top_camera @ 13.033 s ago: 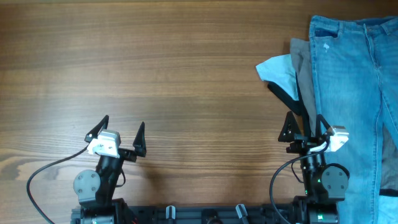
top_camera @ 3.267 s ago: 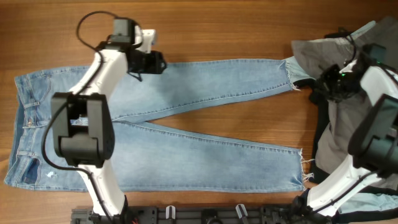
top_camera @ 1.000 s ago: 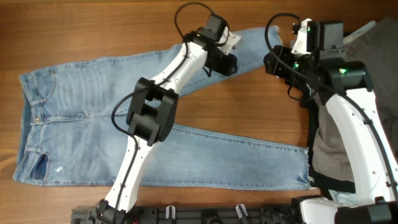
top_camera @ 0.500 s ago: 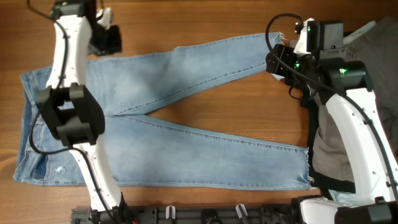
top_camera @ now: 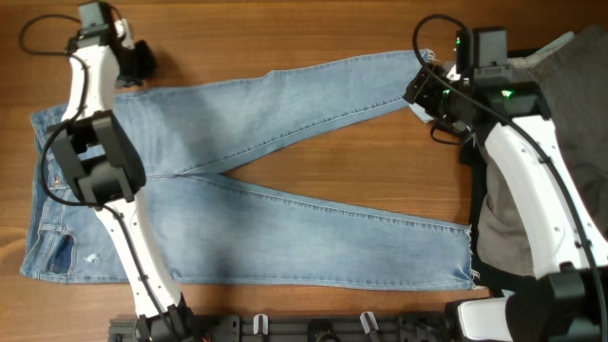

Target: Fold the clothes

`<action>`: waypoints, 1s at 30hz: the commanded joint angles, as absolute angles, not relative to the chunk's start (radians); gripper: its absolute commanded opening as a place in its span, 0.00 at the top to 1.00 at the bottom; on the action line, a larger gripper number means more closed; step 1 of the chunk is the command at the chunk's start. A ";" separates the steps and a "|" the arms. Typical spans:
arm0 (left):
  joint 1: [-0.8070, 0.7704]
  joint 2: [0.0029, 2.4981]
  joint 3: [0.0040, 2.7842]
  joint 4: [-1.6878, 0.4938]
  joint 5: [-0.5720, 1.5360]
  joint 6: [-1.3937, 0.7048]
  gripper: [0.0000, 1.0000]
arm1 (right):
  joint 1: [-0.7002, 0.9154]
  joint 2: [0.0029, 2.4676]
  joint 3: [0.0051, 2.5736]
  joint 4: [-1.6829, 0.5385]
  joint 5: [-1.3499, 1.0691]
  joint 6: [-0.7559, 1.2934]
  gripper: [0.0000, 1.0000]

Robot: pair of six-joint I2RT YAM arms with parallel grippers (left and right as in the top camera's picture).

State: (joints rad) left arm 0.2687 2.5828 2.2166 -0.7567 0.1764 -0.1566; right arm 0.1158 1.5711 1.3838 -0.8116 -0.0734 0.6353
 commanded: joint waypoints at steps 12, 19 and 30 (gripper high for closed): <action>0.472 2.525 2.427 -1.303 0.072 -0.217 0.13 | 0.114 1.633 1.392 -0.763 -0.228 0.452 0.30; 0.615 2.500 2.428 -1.317 0.003 -0.170 0.19 | 0.114 1.633 1.392 -0.763 -0.256 0.445 0.30; 0.642 2.518 2.308 -1.102 0.091 -0.061 0.49 | 0.114 1.633 1.392 -0.755 -0.198 0.487 0.30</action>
State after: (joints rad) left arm 0.6418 2.5446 2.3672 -1.1160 0.0051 -0.1024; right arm 0.1158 1.6199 1.3834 -0.7616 -0.2352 0.4660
